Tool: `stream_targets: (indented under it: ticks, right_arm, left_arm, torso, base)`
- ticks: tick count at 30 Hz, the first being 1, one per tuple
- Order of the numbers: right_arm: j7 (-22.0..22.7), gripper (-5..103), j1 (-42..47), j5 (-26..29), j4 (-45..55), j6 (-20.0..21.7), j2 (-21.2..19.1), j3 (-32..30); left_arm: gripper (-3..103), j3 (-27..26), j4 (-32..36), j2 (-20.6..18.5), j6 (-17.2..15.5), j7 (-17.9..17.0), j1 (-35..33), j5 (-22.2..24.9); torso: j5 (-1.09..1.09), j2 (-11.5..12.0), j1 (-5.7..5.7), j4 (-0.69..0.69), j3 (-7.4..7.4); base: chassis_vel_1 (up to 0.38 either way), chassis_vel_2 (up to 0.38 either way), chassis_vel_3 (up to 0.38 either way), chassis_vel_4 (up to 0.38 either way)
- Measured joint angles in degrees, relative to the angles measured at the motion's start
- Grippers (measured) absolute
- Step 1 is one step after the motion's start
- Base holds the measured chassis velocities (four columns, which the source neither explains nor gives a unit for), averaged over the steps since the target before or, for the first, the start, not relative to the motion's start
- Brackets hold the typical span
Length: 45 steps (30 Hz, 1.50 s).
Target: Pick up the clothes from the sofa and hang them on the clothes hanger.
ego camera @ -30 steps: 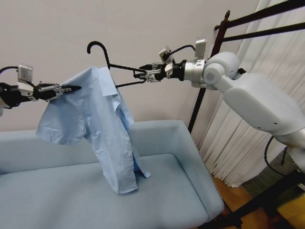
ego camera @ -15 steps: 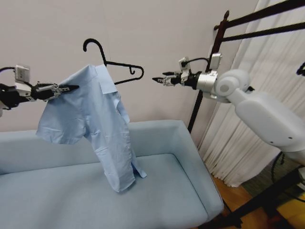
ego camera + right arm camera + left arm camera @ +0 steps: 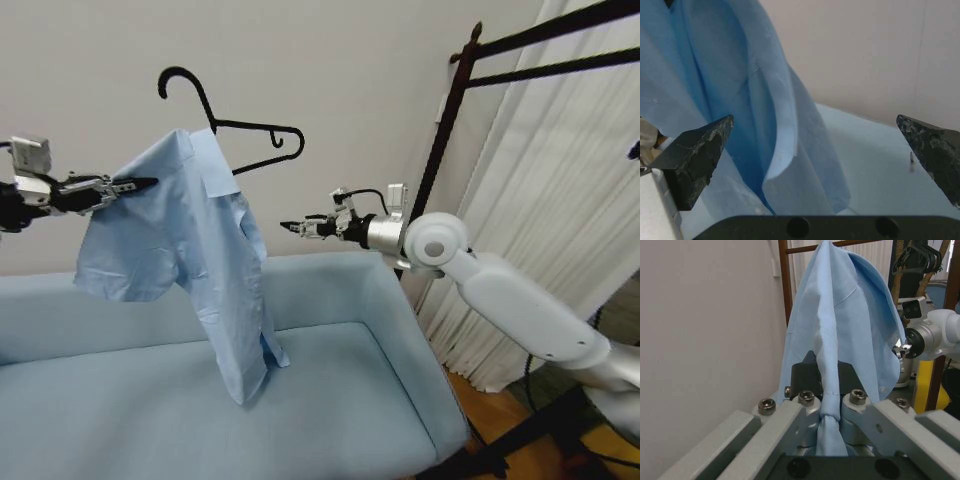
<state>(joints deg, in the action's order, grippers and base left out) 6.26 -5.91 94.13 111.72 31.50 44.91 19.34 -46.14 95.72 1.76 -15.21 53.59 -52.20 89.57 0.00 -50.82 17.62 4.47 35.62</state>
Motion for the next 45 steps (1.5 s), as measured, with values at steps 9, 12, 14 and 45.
stream_targets:
  ticks: [9, 12, 14, 45]
  right_arm:
    - [2.8, 100, 0.3, 0.0, -0.2, -0.4, 4.6, 1.1]
    - [2.9, 100, 0.1, -0.1, -0.5, -0.5, 5.3, 1.6]
    - [2.9, 99, 0.3, -0.1, -0.6, -0.5, 6.0, 2.0]
    - [1.6, 1, 1.8, -2.1, 0.6, -1.9, 2.9, 0.3]
  left_arm:
    - [3, 0.0, 1.3, 1.0, -0.6, 0.0, 0.1, 0.0]
    - [3, 0.0, 1.5, 1.0, -0.7, 0.0, 0.2, 0.1]
    - [3, 0.0, 1.8, 1.1, -0.9, -0.2, 0.4, 0.5]
    - [3, 0.0, 3.6, 2.0, -1.3, -2.5, 1.7, 2.6]
  torso:
    - [-0.01, 0.0, 0.0, -0.02, 0.0]
    - [-0.01, 0.0, 0.0, -0.01, 0.0]
    - [-0.01, 0.0, 0.0, 0.0, 0.0]
    - [0.01, 0.0, 0.0, 0.0, 0.0]
  base:
    - [0.0, 0.0, 0.0, 0.0]
    - [0.0, 0.0, 0.0, 0.0]
    - [0.0, 0.0, 0.0, 0.0]
    - [0.0, 0.0, 0.0, 0.0]
